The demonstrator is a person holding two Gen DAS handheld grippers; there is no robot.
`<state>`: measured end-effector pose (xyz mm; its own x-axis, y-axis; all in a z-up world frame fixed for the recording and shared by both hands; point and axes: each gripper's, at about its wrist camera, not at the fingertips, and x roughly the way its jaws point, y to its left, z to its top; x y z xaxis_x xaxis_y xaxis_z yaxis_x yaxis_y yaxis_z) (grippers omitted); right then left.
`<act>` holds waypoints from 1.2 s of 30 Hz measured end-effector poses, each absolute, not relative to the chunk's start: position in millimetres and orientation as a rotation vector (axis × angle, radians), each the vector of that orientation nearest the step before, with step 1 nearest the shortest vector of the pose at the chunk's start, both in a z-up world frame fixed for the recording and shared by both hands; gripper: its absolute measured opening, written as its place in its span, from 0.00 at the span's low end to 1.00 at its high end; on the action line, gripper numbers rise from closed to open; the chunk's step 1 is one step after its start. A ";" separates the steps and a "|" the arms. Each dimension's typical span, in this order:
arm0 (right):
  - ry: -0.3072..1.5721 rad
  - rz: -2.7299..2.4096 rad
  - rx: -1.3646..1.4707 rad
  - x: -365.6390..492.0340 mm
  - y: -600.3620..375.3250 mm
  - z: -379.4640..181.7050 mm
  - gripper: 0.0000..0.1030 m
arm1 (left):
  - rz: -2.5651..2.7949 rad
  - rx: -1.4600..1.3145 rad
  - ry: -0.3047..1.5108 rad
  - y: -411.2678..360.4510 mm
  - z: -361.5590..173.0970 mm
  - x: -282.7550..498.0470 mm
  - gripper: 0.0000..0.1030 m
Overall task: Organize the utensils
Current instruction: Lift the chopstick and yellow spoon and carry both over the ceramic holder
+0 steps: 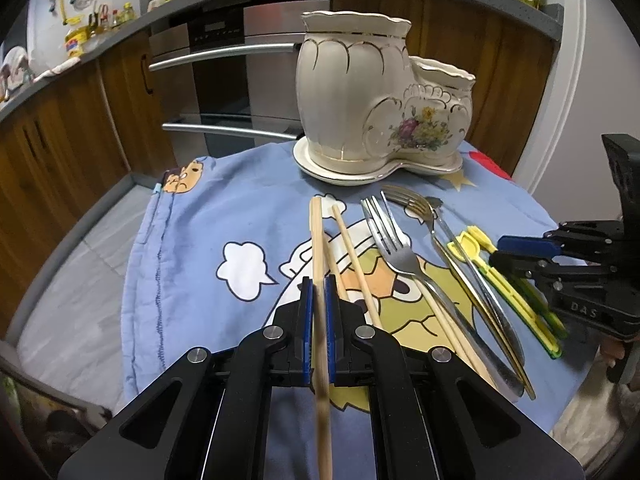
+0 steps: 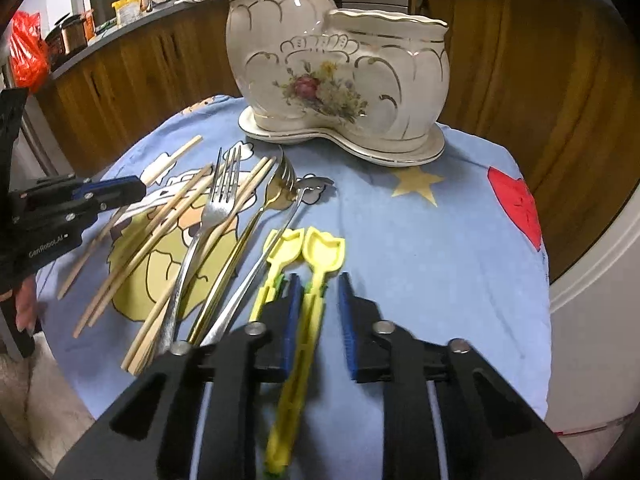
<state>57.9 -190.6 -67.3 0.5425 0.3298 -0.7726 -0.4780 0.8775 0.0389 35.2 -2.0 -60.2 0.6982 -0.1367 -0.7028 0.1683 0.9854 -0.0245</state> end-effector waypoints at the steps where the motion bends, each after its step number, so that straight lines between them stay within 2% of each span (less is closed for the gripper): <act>1: 0.878 0.488 -0.170 57.2 -192.3 -66.4 0.10 | -0.171 0.038 0.775 -1.3 -59.5 35.1 0.06; 6: 0.843 0.522 -0.120 54.3 -201.1 -57.8 0.10 | -0.183 0.002 0.737 3.4 -53.2 33.2 0.06; 14: 0.561 0.506 -0.028 43.0 -224.8 -4.1 0.10 | -0.201 -0.064 0.567 10.0 -18.5 26.5 0.06; 22: 0.356 0.486 -0.015 55.1 -227.5 44.9 0.10 | -0.207 -0.097 0.420 11.5 22.1 37.6 0.06; 36: 0.227 0.482 0.145 123.8 -226.0 92.1 0.10 | -0.251 -0.141 0.238 -4.2 84.1 102.7 0.06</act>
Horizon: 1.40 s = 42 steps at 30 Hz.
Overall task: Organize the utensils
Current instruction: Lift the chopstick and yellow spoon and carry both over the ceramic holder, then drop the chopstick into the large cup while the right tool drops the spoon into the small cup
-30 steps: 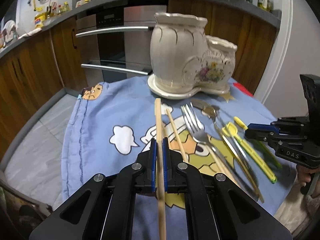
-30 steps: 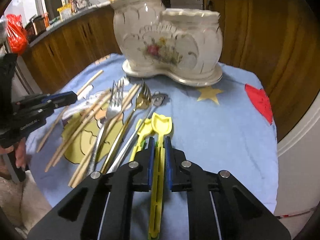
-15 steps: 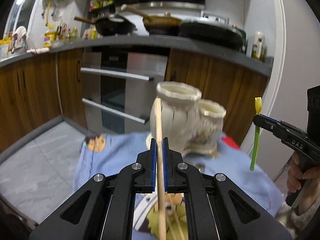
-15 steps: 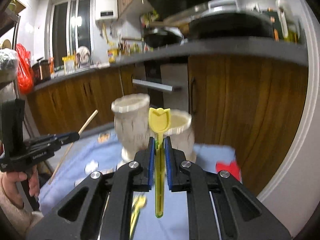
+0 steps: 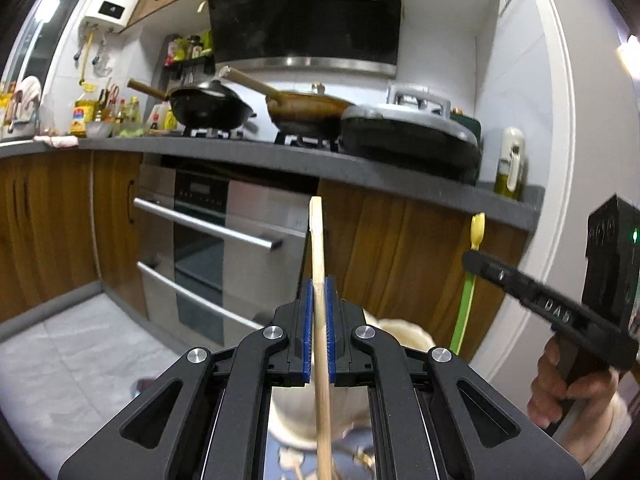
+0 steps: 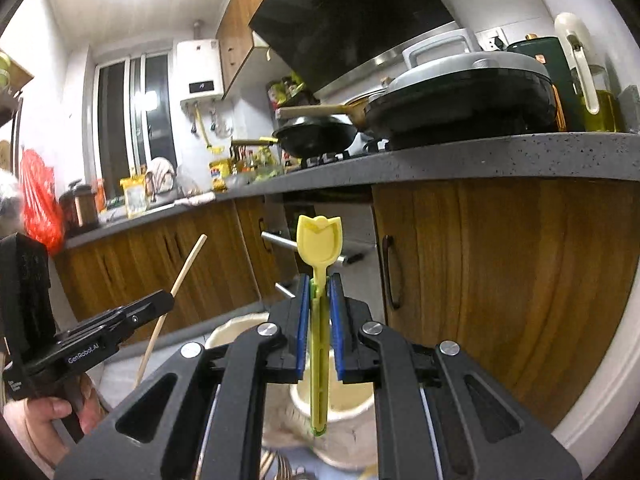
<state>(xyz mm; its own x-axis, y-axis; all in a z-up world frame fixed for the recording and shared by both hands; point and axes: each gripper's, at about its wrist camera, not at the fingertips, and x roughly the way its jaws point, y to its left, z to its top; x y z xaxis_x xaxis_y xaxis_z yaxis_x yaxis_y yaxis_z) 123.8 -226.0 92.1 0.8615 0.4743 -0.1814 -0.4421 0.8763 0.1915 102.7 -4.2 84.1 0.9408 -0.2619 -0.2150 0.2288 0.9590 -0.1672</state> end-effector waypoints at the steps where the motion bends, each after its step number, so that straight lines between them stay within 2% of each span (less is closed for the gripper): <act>1: 0.220 0.477 0.158 128.6 -226.3 92.6 0.10 | -0.247 -0.139 0.226 -5.2 86.7 105.9 0.06; 12: 0.210 0.451 0.229 155.2 -233.4 71.4 0.10 | -0.169 -0.154 0.092 -21.8 109.2 166.1 0.06; 21: 0.265 0.472 0.203 166.3 -225.7 53.3 0.10 | -0.101 -0.099 0.076 -28.2 88.1 182.7 0.06; 26: 0.297 0.474 0.209 170.8 -228.2 48.9 0.10 | -0.121 -0.115 0.119 -20.5 77.2 164.5 0.06; 35: 0.351 0.457 0.184 168.4 -227.7 38.4 0.10 | -0.149 -0.107 0.333 -17.0 57.5 135.9 0.06; 42: 0.373 0.417 0.140 164.1 -222.7 34.5 0.10 | -0.150 -0.073 0.369 -18.3 49.4 130.4 0.06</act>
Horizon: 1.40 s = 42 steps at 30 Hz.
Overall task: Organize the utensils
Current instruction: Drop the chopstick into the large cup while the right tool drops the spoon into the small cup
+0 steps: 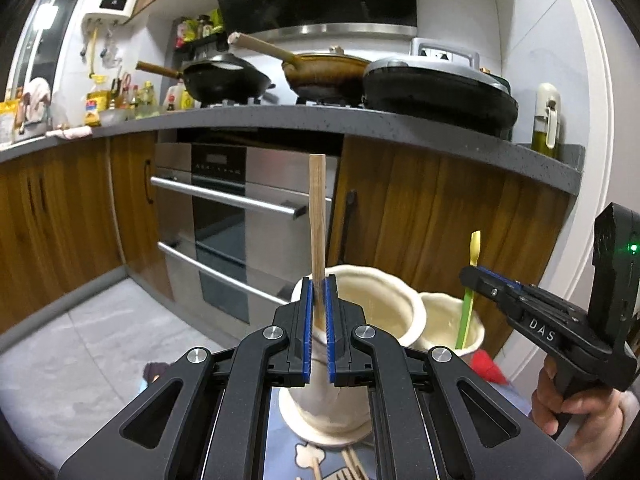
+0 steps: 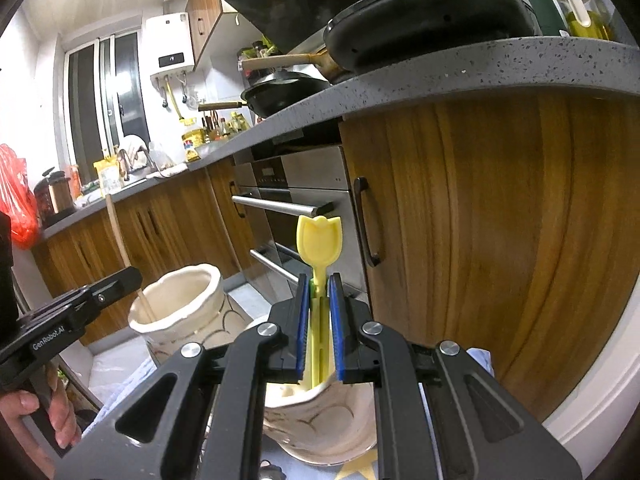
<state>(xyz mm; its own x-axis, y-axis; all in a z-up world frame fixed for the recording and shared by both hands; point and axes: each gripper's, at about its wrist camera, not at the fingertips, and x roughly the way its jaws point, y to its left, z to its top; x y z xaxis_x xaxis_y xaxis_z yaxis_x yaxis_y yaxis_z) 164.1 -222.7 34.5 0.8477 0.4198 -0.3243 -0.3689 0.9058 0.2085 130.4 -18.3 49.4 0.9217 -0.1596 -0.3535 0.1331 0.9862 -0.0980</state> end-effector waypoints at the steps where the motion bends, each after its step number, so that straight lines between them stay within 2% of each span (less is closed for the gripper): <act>1: 0.380 0.417 0.140 164.4 -222.4 33.5 0.10 | -0.151 -0.074 0.369 -17.5 49.1 129.8 0.06; 11: 0.396 0.413 0.136 163.8 -223.0 29.7 0.10 | -0.144 -0.065 0.387 -16.3 44.2 130.3 0.06; 13: 0.405 0.411 0.136 164.9 -223.3 28.3 0.10 | -0.139 -0.067 0.388 -17.0 45.0 131.2 0.15; 15: 0.411 0.407 0.137 166.3 -223.8 27.8 0.10 | -0.133 -0.067 0.386 -16.2 45.3 130.6 0.19; 28: 0.434 0.386 0.133 172.9 -222.6 25.4 0.10 | -0.132 -0.076 0.386 -14.7 43.6 130.7 0.23; 33: 0.440 0.373 0.141 176.9 -223.7 24.6 0.17 | -0.133 -0.077 0.385 -15.0 44.5 130.8 0.23; 38: 0.440 0.369 0.154 177.7 -227.1 23.7 0.17 | -0.133 -0.076 0.382 -14.0 46.1 130.0 0.24; 40: 0.440 0.370 0.159 177.6 -228.1 23.2 0.24 | -0.134 -0.079 0.384 -13.4 45.8 129.7 0.25; 42: 0.437 0.375 0.167 177.4 -229.4 22.9 0.34 | -0.136 -0.084 0.386 -12.8 45.7 129.4 0.30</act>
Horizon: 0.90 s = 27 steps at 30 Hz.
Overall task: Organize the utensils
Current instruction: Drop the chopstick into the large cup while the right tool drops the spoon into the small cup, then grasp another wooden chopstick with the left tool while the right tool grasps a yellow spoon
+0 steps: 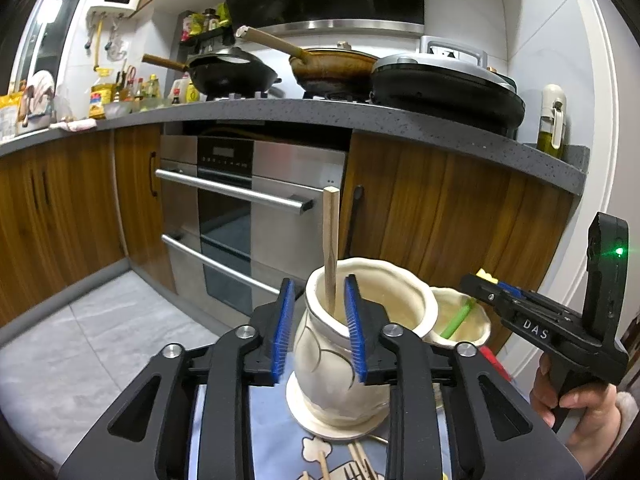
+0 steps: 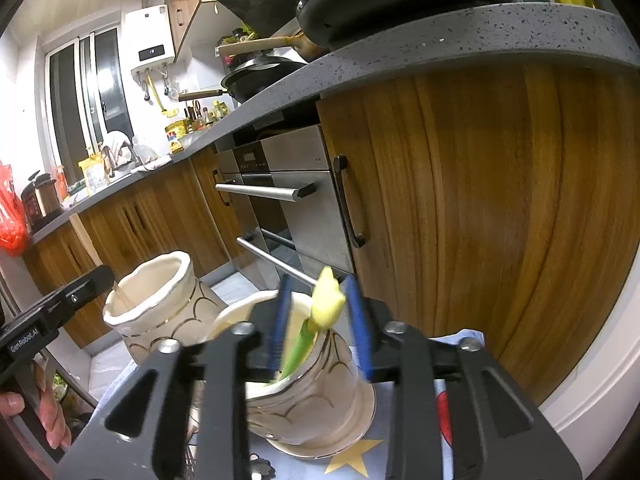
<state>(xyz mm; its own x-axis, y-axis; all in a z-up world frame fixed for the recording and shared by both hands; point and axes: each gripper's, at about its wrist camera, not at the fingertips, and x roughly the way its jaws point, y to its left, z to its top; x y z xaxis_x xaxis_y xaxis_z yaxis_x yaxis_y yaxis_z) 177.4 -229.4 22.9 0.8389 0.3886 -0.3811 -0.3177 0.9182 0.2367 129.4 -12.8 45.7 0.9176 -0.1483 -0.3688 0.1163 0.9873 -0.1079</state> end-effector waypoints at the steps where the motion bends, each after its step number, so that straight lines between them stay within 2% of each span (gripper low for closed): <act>1: 0.436 0.376 0.167 177.0 -229.3 22.9 0.35 | -0.138 -0.087 0.384 -12.8 45.8 128.9 0.33; 2: 0.434 0.380 0.167 176.5 -229.1 23.1 0.38 | -0.139 -0.088 0.384 -13.0 46.0 128.3 0.34; 5: 0.419 0.384 0.171 172.7 -229.7 25.8 0.57 | -0.139 -0.080 0.384 -14.7 46.1 127.1 0.41; 6: 0.412 0.383 0.170 170.8 -230.1 26.6 0.62 | -0.135 -0.077 0.381 -15.0 46.2 125.3 0.51; 8: 0.393 0.368 0.161 165.1 -230.9 29.1 0.70 | -0.125 -0.074 0.379 -13.8 45.6 122.6 0.58; 9: 0.379 0.357 0.154 160.5 -231.9 30.6 0.78 | -0.118 -0.074 0.379 -13.0 45.4 120.6 0.69; 10: 0.367 0.350 0.150 156.5 -233.1 31.6 0.81 | -0.111 -0.076 0.375 -11.6 45.3 117.6 0.77; 12: 0.341 0.337 0.142 147.3 -234.9 34.0 0.93 | -0.098 -0.078 0.368 -8.6 45.2 109.9 0.79; 15: 0.303 0.310 0.121 132.0 -236.1 37.2 0.95 | -0.080 -0.078 0.366 -3.6 44.2 99.5 0.88; 18: 0.286 0.270 0.093 119.5 -236.7 37.4 0.95 | -0.054 -0.067 0.377 1.3 38.2 88.7 0.91; 27: 0.394 0.253 0.073 95.4 -239.2 11.0 0.95 | -0.017 -0.033 0.501 12.7 -2.3 67.4 0.92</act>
